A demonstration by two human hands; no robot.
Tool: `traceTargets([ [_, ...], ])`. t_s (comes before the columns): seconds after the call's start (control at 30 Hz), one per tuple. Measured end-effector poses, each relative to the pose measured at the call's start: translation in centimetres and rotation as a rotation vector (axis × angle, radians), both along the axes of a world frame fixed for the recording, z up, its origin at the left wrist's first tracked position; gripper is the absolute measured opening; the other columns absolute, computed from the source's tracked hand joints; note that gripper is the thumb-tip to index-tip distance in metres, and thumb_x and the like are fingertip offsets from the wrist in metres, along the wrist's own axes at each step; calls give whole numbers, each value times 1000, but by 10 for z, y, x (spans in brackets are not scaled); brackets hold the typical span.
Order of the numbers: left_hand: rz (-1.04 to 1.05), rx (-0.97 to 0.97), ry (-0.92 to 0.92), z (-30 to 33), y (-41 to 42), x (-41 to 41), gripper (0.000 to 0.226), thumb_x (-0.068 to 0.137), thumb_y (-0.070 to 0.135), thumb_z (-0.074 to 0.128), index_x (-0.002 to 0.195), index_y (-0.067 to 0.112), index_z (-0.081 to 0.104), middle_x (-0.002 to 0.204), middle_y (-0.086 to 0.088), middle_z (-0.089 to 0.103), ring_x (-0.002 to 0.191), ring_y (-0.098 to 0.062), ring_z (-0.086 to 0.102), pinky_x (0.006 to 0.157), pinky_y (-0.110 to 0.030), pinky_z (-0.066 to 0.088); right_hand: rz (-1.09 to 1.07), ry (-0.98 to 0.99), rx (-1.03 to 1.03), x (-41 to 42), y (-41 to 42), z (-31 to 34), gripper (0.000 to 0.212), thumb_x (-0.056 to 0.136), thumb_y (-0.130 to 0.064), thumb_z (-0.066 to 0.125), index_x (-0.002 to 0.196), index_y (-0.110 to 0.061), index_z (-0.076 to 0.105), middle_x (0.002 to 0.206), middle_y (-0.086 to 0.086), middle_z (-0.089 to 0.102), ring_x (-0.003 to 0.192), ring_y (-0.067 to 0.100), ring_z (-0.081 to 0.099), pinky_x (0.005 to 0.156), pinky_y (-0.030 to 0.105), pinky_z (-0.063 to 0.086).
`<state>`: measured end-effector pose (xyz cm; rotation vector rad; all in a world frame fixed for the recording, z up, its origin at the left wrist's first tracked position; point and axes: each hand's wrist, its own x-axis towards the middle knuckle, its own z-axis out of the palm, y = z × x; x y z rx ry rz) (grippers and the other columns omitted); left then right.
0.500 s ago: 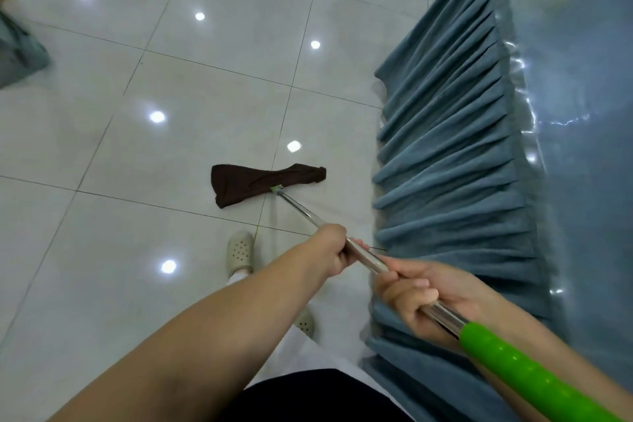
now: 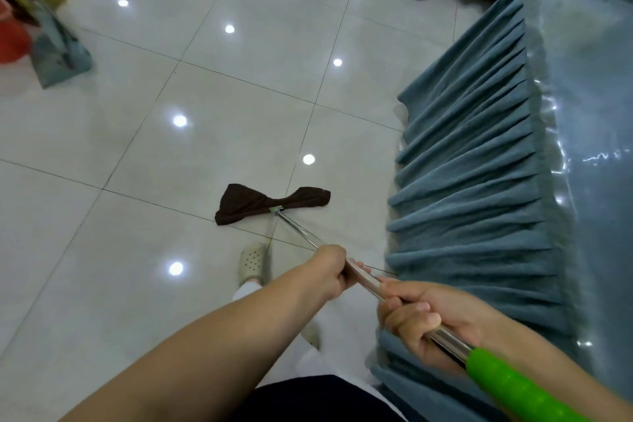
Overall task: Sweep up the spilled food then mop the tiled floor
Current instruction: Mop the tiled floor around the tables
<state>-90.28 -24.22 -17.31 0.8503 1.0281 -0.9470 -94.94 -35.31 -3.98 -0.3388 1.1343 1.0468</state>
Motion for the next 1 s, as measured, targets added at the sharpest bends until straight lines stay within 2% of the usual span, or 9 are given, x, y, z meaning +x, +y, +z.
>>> traceTargets([
  [0.07,-5,-19,-4,-2,10,17,21,100,7,26,88,-3,41,72,-15,47,53,-26,56,32,-24,49,4,-59,-60,15,6,-7,45,58,13,77,94,-9,60,55,7,40,24,11,36,21,14,31],
  [0.1,1,-24,-2,-5,16,27,22,100,7,26,87,-3,41,72,-14,47,57,-26,54,33,-24,49,20,-74,-85,24,10,-10,52,60,14,75,101,-13,61,57,6,40,25,10,36,22,13,31],
  [0.17,29,-39,-6,-8,31,50,24,101,8,26,85,-2,41,71,-14,46,58,-26,53,36,-24,50,86,-100,-139,47,25,-16,37,73,5,61,103,-17,58,57,6,40,26,9,36,22,12,29],
  [0.23,70,-44,-12,-10,50,77,25,101,9,26,83,-1,40,69,-13,45,57,-24,51,47,-31,51,156,-124,-181,75,43,-23,25,78,0,53,96,-17,54,55,6,40,27,8,35,21,11,28],
  [0.33,117,-31,-18,-16,83,120,24,102,11,27,85,-1,40,70,-14,45,59,-23,51,54,-31,47,221,-171,-214,120,77,-30,23,92,-1,45,90,-20,56,52,6,40,27,6,34,23,9,27],
  [0.5,191,-41,-24,-25,139,192,18,103,14,28,106,-2,36,74,-16,47,56,-20,48,49,-30,46,331,-258,-264,195,136,-32,30,96,1,41,92,-23,57,58,3,34,30,5,33,26,7,26],
  [0.67,252,-56,2,-23,184,245,19,101,13,29,109,-2,39,76,-18,49,59,-21,51,46,-31,49,418,-275,-281,257,179,-20,27,96,1,40,91,-22,54,58,2,32,31,6,32,30,8,25],
  [0.77,271,-81,-6,-17,200,269,19,100,9,29,112,-3,36,78,-19,49,60,-23,51,40,-26,50,444,-263,-278,287,192,-8,24,96,0,41,91,-21,53,55,2,34,31,6,32,31,8,25],
  [1.0,309,-120,25,-12,231,318,21,101,9,31,90,-5,42,78,-19,50,63,-22,52,39,-28,53,542,-280,-279,344,219,-1,19,98,-1,41,94,-17,51,52,3,35,28,6,34,26,9,28],
])
